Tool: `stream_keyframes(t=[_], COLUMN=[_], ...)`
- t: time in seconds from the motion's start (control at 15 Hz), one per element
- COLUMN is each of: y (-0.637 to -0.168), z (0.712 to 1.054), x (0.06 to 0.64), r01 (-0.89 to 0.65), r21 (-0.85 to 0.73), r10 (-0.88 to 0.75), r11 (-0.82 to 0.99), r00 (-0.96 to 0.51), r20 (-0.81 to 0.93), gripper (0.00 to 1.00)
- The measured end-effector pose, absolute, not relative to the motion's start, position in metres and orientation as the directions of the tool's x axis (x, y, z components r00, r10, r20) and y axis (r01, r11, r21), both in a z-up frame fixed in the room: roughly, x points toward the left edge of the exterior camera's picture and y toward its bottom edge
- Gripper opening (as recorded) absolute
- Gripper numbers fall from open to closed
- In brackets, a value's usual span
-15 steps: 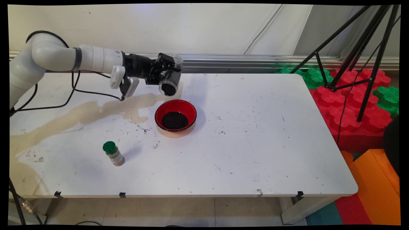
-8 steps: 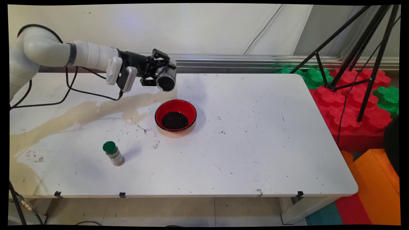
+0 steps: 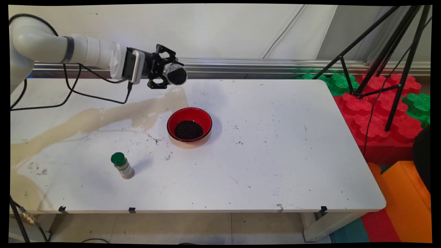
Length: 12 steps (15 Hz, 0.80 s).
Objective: Pour the black seasoning powder in the red bowl
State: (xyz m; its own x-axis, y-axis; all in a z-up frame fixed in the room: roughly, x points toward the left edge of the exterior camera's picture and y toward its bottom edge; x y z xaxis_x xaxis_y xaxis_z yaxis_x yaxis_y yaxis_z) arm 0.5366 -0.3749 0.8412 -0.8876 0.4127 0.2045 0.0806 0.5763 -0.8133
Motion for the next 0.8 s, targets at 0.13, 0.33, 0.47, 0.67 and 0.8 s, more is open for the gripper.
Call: stream_keyframes(t=[0.13,0.33,0.47,0.67,0.8], y=[-0.375,-0.375,-0.376,-0.380,-0.383], z=[0.845,0.853,0.858,0.864,0.867], x=[0.538,0.539,0.539,0.540,0.542], r01=[0.016,-0.106,-0.190,-0.306,-0.375], r21=[-0.791,-0.739,-0.693,-0.625,-0.578], r10=[0.361,0.264,0.196,0.101,0.042], r11=[0.611,0.666,0.695,0.719,0.725], r00=[-0.895,-0.892,-0.877,-0.843,-0.814], r20=[0.260,0.366,0.438,0.529,0.580], gripper=[0.00,0.00,0.00,0.00,0.00])
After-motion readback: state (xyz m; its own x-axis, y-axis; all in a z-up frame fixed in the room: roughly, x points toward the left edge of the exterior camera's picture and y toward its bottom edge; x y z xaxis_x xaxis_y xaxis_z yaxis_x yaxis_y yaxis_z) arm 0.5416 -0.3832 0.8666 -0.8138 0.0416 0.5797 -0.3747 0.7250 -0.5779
